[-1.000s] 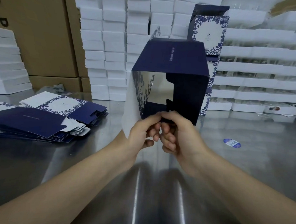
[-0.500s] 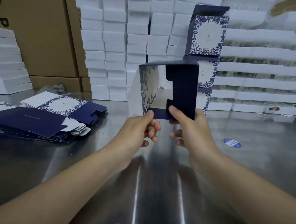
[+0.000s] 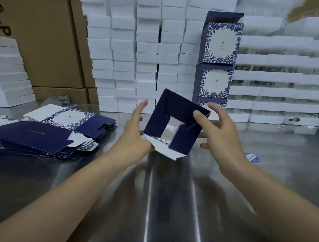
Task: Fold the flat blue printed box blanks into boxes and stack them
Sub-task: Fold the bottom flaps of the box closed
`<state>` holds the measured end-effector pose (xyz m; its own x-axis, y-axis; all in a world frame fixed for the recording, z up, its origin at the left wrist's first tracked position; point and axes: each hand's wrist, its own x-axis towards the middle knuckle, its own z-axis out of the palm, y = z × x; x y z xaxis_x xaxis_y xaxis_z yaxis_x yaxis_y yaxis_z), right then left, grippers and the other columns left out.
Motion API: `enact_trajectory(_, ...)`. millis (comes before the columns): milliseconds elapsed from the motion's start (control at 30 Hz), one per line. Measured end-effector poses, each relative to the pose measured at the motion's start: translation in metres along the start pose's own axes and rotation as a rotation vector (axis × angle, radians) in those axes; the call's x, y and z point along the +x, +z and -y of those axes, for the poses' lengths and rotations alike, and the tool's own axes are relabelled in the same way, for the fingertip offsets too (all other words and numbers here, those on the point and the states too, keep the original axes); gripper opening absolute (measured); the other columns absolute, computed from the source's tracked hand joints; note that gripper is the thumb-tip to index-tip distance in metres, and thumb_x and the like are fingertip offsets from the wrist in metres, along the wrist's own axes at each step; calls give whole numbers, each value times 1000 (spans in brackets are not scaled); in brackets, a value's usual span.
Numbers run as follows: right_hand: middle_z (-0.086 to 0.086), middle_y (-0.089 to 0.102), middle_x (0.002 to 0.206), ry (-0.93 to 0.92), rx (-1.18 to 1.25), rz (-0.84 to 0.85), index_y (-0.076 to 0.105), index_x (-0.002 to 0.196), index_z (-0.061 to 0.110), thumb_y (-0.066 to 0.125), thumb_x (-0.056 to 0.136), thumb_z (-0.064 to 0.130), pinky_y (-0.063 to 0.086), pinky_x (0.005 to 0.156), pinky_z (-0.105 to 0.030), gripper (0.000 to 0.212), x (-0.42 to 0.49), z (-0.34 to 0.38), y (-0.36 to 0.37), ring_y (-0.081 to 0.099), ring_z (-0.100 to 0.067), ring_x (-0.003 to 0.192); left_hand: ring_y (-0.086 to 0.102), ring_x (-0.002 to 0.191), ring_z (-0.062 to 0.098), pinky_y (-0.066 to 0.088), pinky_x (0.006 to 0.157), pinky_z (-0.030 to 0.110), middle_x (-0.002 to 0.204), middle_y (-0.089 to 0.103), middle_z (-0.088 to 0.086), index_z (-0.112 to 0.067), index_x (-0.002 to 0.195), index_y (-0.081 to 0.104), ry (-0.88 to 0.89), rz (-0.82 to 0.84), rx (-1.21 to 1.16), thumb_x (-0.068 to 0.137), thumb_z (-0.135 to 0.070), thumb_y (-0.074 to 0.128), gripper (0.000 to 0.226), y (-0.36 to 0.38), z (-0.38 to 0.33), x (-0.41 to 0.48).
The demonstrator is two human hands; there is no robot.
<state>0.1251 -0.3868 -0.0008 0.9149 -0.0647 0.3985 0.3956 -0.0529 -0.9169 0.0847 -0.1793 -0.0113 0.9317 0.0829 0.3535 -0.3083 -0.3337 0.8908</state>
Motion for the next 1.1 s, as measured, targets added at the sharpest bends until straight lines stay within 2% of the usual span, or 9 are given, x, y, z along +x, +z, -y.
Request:
enact_trajectory(133, 15, 72, 116, -164, -69, 38, 45, 142, 60, 68, 99, 46, 56, 95, -36, 51, 0, -6, 1, 72, -6, 102, 60, 102, -21, 53, 70, 5, 144, 51, -17, -55, 142, 42, 113, 6, -62, 80, -9, 92, 92, 7, 8, 1)
enact_trajectory(233, 22, 68, 120, -328, -179, 130, 44, 141, 63, 57, 101, 21, 54, 88, -19, 60, -2, -8, 1, 69, -2, 108, 59, 122, -9, 56, 93, 20, 133, 54, -38, -53, 160, 15, 143, -16, -1, 76, -20, 97, 122, 6, 13, 3)
enact_trajectory(333, 22, 59, 136, -450, -369, 234, 49, 141, 51, 43, 89, -3, 53, 98, -35, 75, -3, -14, 1, 59, -5, 124, 63, 122, 0, 54, 100, 35, 127, 52, -48, -67, 154, -1, 203, -85, 180, 77, -28, 94, 128, 2, 13, 0)
enact_trajectory(433, 20, 46, 146, -488, -509, 277, 49, 148, 40, 41, 79, -12, 47, 108, -38, 86, 1, -20, -1, 47, 2, 130, 60, 122, 4, 54, 100, 38, 142, 50, -26, -71, 153, 11, 253, -122, 395, 81, -33, 87, 110, -2, 16, -1)
enact_trajectory(533, 20, 29, 158, -471, -662, 324, 36, 154, 47, 47, 81, -8, 45, 109, -33, 92, 3, -22, -2, 37, -1, 139, 58, 121, 9, 54, 96, 36, 143, 42, -20, -64, 152, 24, 220, -106, 539, 83, -32, 80, 94, -3, 22, -2)
enact_trajectory(733, 22, 17, 163, -470, -736, 381, 18, 156, 61, 70, 84, 14, 46, 109, -36, 100, 2, -25, -3, 30, -1, 144, 56, 121, 7, 52, 93, 32, 147, 38, -18, -59, 155, 23, 214, -126, 600, 82, -32, 80, 97, -1, 25, 0)
enact_trajectory(867, 18, 24, 161, -522, -650, 357, 24, 153, 65, 74, 82, 35, 44, 104, -33, 92, 2, -24, -3, 36, -1, 138, 53, 118, 1, 45, 88, 17, 141, 43, -20, -61, 149, 32, 265, -156, 521, 77, -44, 81, 89, -1, 25, 2)
enact_trajectory(967, 19, 24, 159, -550, -684, 326, 36, 152, 55, 74, 85, 47, 39, 99, -28, 77, 3, -26, -5, 35, 3, 133, 56, 119, 4, 50, 92, 25, 139, 43, -20, -57, 140, 44, 277, -177, 538, 74, -50, 81, 76, -2, 22, 2)
enact_trajectory(1100, 17, 25, 157, -552, -753, 301, 37, 154, 50, 78, 84, 46, 45, 96, -30, 81, 3, -27, -5, 41, 1, 127, 58, 119, 11, 54, 92, 31, 140, 42, -18, -54, 130, 48, 287, -176, 597, 77, -44, 87, 66, -2, 20, -1)
